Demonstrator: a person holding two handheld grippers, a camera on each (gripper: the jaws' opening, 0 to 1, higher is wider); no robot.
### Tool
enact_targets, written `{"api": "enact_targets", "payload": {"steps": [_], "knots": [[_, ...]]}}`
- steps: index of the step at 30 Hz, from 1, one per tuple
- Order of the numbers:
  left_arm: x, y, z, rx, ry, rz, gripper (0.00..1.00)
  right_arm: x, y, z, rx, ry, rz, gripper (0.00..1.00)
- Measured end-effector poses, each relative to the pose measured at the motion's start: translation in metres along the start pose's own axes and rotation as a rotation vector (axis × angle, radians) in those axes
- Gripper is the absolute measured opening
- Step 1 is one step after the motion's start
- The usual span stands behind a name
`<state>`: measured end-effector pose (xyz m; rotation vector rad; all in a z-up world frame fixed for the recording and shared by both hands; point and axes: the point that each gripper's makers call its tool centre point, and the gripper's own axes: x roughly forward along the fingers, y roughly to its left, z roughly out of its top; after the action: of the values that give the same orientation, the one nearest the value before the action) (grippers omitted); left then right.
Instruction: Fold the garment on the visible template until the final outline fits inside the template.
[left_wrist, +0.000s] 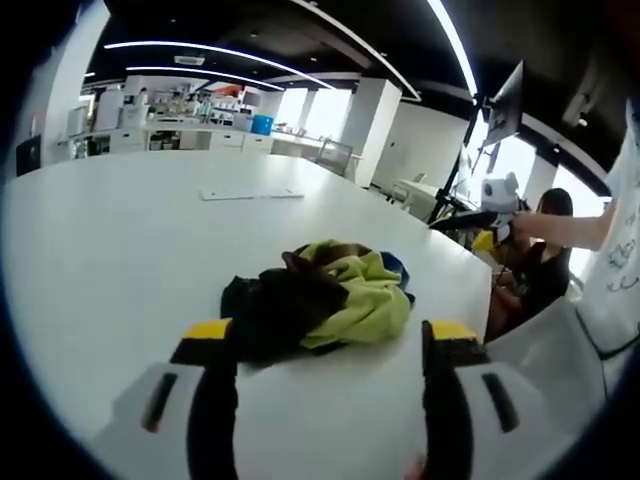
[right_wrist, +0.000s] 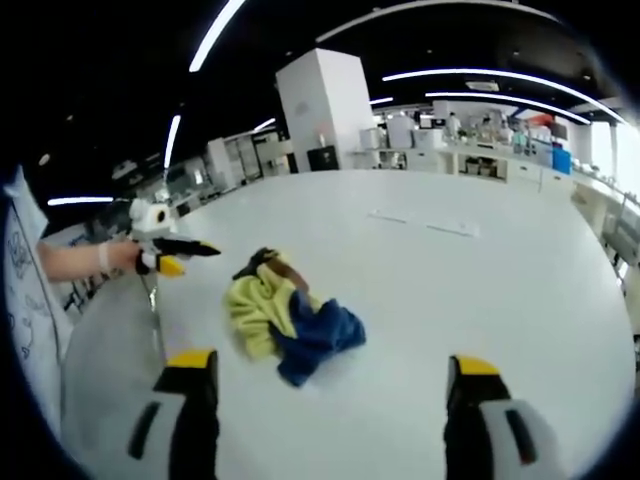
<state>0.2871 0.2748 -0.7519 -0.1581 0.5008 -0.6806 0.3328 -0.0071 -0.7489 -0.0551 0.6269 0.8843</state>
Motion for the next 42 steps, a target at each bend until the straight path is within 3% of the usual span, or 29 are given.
{"api": "enact_targets", "payload": {"steps": [11,24,29,42], "knots": [[0.022,0.000,-0.001,-0.016,0.000,-0.055,0.59,0.008,-0.004,0.005,0.023,-0.006,0.010,0.91],[0.037,0.015,0.002,-0.048,-0.008,-0.041,0.52,0.019,-0.007,0.008,0.005,0.005,0.027,0.84],[0.040,0.011,0.001,-0.058,-0.004,-0.029,0.49,0.024,-0.005,0.014,0.028,-0.010,0.049,0.82],[0.054,0.008,0.002,-0.108,-0.009,-0.031,0.37,0.045,0.010,0.018,-0.034,0.019,0.098,0.78]]}}
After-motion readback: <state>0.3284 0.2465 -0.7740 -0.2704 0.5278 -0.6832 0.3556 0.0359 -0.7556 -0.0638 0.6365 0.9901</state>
